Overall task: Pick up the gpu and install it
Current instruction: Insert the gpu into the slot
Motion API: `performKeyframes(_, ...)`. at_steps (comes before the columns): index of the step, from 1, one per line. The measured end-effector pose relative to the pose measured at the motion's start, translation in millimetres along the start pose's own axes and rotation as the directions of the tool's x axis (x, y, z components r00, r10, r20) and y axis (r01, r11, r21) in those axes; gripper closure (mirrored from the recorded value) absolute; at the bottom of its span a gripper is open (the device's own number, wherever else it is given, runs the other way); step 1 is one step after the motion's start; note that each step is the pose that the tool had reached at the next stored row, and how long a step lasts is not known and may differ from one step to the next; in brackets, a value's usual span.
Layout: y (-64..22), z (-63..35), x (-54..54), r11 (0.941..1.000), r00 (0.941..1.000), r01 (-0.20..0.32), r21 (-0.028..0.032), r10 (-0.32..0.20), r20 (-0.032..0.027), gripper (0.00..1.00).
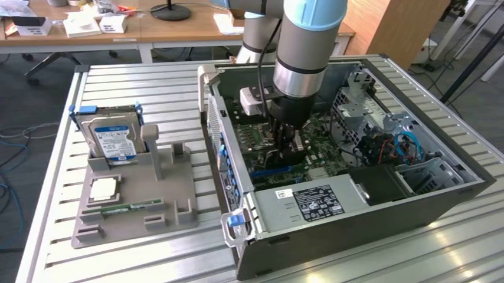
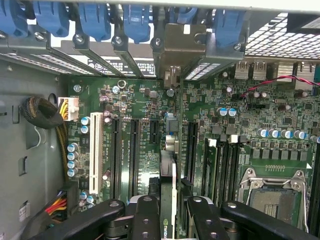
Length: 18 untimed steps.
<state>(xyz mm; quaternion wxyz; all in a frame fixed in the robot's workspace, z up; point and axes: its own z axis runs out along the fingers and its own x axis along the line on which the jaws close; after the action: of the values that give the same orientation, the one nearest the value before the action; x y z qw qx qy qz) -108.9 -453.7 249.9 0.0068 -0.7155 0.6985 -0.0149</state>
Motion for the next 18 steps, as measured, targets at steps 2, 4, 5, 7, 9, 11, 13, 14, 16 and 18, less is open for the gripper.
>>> performKeyframes(2,0.0,0.0,0.0,1.0000,1.0000,0.000,-0.0001,0.000,-0.0002,0.74)
performKeyframes(4,0.0,0.1,0.0,1.0000,1.0000,0.000,-0.0001,0.000,-0.0001,0.74)
performKeyframes(5,0.0,0.5,0.0,1.0000,1.0000,0.000,0.0000,0.000,-0.0001,0.74)
performKeyframes(7,0.0,0.9,0.0,1.0000,1.0000,0.000,0.0001,0.000,0.0000,0.74)
performKeyframes(9,0.0,0.9,0.0,1.0000,1.0000,0.000,0.0001,0.000,0.0000,0.74)
performKeyframes(11,0.0,1.1,0.0,1.0000,1.0000,0.000,-0.0001,0.000,-0.0001,0.74)
performKeyframes(13,0.0,1.4,0.0,1.0000,1.0000,0.000,0.0000,0.000,0.0000,0.74)
performKeyframes(14,0.0,1.4,0.0,1.0000,1.0000,0.000,0.0000,0.000,-0.0001,0.74)
performKeyframes(16,0.0,1.4,0.0,1.0000,1.0000,0.000,-0.0001,0.000,-0.0001,0.74)
performKeyframes(18,0.0,2.0,0.0,1.0000,1.0000,0.000,0.0001,0.000,0.0001,0.74)
